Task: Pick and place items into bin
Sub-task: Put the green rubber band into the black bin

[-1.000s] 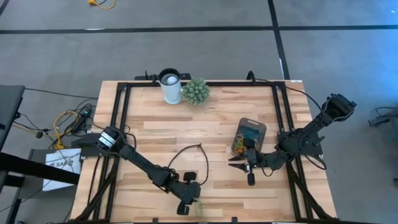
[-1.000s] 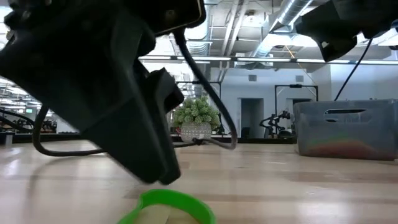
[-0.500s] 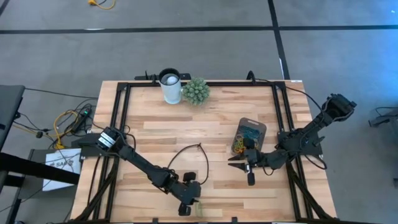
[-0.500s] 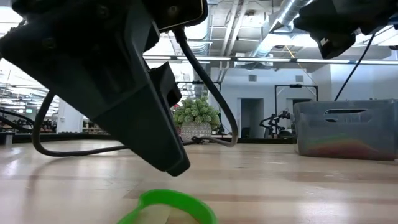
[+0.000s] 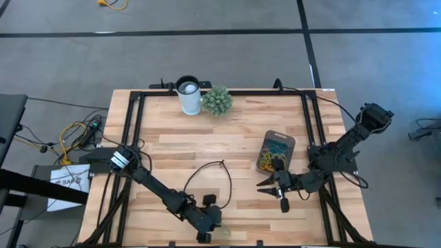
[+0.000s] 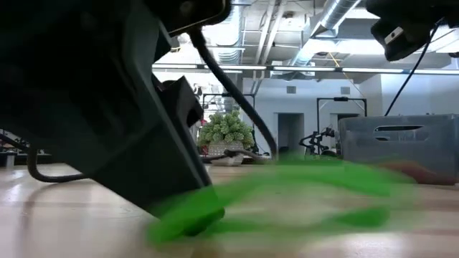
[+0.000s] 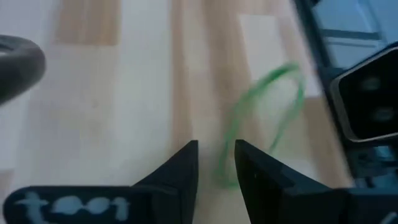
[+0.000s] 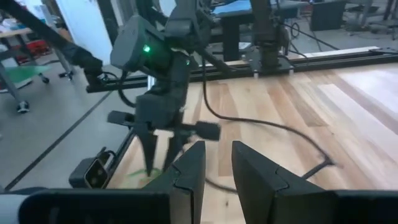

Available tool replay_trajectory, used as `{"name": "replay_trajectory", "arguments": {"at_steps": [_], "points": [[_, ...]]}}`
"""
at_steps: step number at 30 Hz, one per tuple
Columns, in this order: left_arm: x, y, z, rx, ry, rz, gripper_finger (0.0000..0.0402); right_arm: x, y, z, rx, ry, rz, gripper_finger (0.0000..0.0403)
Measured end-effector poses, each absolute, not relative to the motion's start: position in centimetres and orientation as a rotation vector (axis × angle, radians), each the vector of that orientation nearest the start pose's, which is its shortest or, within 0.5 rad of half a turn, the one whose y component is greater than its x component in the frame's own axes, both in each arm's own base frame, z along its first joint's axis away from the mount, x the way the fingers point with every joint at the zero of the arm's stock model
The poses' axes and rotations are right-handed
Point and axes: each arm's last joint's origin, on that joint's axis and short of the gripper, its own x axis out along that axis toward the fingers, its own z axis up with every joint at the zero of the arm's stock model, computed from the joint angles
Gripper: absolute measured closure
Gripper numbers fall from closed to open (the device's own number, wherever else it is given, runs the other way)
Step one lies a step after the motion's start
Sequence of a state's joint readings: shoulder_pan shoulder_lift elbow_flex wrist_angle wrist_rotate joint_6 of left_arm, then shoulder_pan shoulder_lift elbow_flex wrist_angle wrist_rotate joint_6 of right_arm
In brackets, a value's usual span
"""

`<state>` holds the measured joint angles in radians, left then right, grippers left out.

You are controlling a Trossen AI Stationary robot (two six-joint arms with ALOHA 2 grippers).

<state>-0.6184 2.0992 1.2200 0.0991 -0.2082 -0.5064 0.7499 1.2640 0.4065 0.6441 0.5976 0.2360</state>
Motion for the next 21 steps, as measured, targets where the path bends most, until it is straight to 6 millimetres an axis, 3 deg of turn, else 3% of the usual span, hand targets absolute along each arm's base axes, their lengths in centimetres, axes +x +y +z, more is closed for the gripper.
{"name": "replay_trajectory", "arguments": {"at_steps": [8,21], "points": [[34.9,-23.8,10.8,-0.169,0.827,-0.18,0.0306,17.7,15.6,19.1,0.106,0.176,0.172,0.033],[34.8,-25.6,11.1,-0.165,0.859,-0.309,0.0306,17.7,15.6,19.1,0.108,0.174,0.174,0.033]]}}
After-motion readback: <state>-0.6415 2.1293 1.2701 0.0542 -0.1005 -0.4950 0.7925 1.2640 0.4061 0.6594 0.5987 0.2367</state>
